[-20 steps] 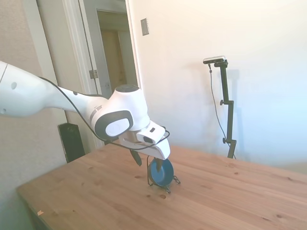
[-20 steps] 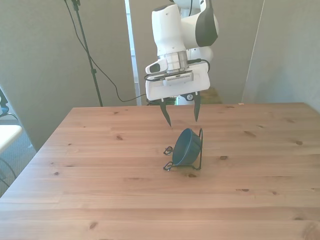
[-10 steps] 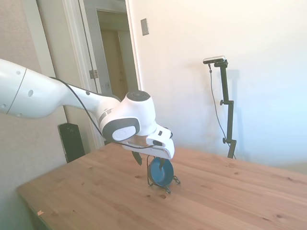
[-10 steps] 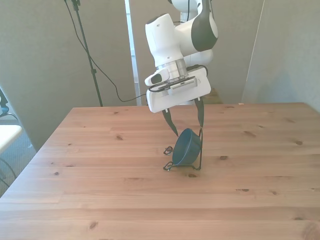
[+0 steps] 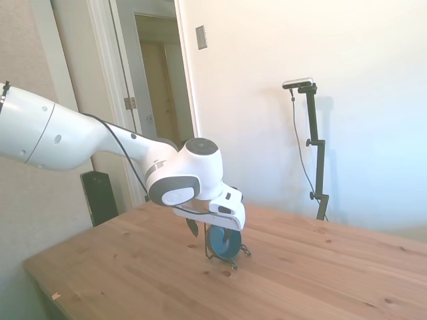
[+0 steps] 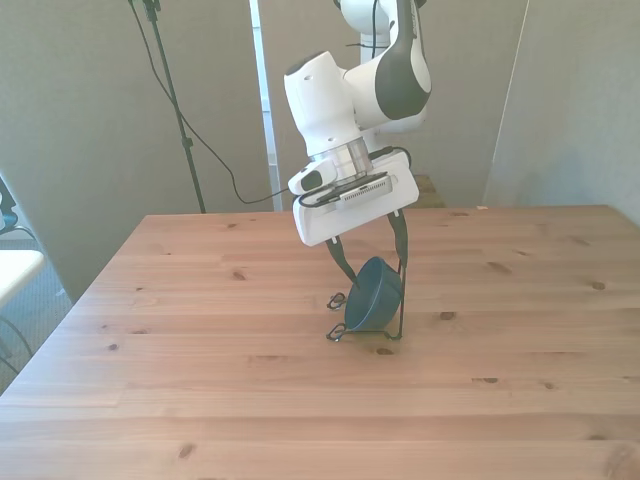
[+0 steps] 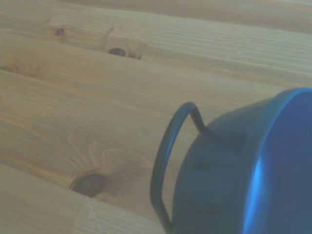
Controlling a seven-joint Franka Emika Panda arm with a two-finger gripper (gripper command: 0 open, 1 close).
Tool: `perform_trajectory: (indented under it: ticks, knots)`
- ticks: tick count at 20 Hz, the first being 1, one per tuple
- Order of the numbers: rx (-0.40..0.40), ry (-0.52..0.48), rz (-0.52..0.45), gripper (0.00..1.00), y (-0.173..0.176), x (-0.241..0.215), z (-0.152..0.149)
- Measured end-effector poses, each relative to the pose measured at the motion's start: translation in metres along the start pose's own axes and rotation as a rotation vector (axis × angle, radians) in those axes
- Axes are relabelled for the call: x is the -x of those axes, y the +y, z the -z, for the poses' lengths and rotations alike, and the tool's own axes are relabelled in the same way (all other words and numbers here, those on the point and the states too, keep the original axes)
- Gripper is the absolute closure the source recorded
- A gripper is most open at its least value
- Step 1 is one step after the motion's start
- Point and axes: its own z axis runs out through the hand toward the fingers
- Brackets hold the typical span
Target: Unload the bowl
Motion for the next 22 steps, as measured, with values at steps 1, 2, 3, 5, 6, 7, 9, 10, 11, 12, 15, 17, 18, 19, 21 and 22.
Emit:
perform_trajectory:
  ticks: [1,2,3,5,6,7,9,10,11,12,15,17,18,19,21,22]
  knots:
    - [0.0,-0.001,0.007,0.0,0.0,0.0,-0.001]
    - [0.0,-0.001,0.014,1.0,-0.001,0.0,-0.001]
    - [-0.001,-0.002,0.021,1.0,-0.002,0.0,-0.001]
    - [-0.004,0.001,0.041,1.0,-0.007,0.0,0.0]
    - [-0.006,0.001,0.052,1.0,-0.01,0.0,0.0]
    - [-0.008,0.001,0.063,1.0,-0.015,0.0,0.0]
    - [-0.011,-0.001,0.084,1.0,-0.021,0.0,-0.002]
    - [-0.011,-0.003,0.092,1.0,-0.023,0.001,-0.004]
    - [-0.01,-0.007,0.097,1.0,-0.024,0.001,-0.006]
    - [-0.01,-0.01,0.101,1.0,-0.024,0.001,-0.008]
    - [-0.008,-0.015,0.107,1.0,-0.023,0.001,-0.011]
    - [-0.009,-0.014,0.108,1.0,-0.024,0.001,-0.01]
    - [-0.011,-0.012,0.109,1.0,-0.024,0.001,-0.009]
    - [-0.012,-0.011,0.11,1.0,-0.024,0.001,-0.008]
    - [-0.016,-0.007,0.111,1.0,-0.025,0.001,-0.006]
    - [-0.019,-0.006,0.11,1.0,-0.026,0.001,-0.005]
